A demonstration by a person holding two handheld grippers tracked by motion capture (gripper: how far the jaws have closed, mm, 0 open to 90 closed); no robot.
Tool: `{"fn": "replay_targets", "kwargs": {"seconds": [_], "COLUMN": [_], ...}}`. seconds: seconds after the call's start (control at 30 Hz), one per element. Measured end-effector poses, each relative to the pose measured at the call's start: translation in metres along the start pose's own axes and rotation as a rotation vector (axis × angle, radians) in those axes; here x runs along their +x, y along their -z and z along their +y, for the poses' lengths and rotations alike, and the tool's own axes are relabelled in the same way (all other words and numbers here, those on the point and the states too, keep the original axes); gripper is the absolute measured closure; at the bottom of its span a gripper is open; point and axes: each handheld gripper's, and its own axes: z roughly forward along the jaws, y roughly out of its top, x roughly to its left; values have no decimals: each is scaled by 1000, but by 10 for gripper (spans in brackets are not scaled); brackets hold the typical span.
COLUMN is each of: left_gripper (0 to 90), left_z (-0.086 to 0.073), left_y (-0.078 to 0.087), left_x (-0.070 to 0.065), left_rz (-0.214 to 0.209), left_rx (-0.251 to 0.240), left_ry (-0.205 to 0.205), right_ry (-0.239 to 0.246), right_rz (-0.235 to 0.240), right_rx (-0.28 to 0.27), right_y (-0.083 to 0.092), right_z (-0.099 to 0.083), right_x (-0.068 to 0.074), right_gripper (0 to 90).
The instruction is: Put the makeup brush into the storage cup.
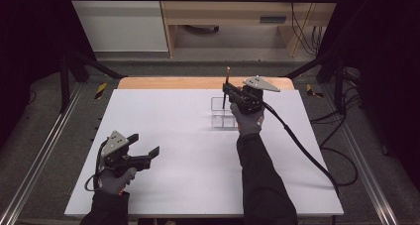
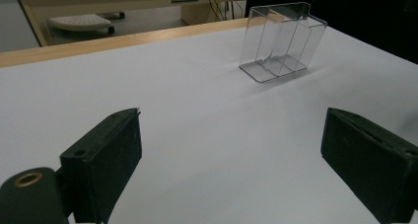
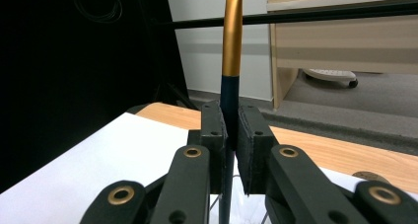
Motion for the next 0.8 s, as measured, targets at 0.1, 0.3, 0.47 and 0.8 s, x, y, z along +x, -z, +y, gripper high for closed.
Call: {"fn": "replay_targets", "kwargs": {"seconds": [0.1,0.3,0.47,0.8], "left_gripper": [79,79,79,79], "left_z": [0,0,0,0], "left_y": [0,0,0,0], "left_x": [0,0,0,-1], "left_rz": [1,-2,-2,-7], "left_rx": [0,1,-1,2], "left_ry": [1,-2,-1,-5], "right_ry": [0,-12,-14,-20], "right_rz": [-6,-17,-27,-52], "right_rx": [-4,-4,2,12], "right_y": [-2,-10,-17,-27], "right_z": [0,0,-2,-5], "right_x": [-1,-2,-4,-8], "right_gripper": [834,834,835,835]}}
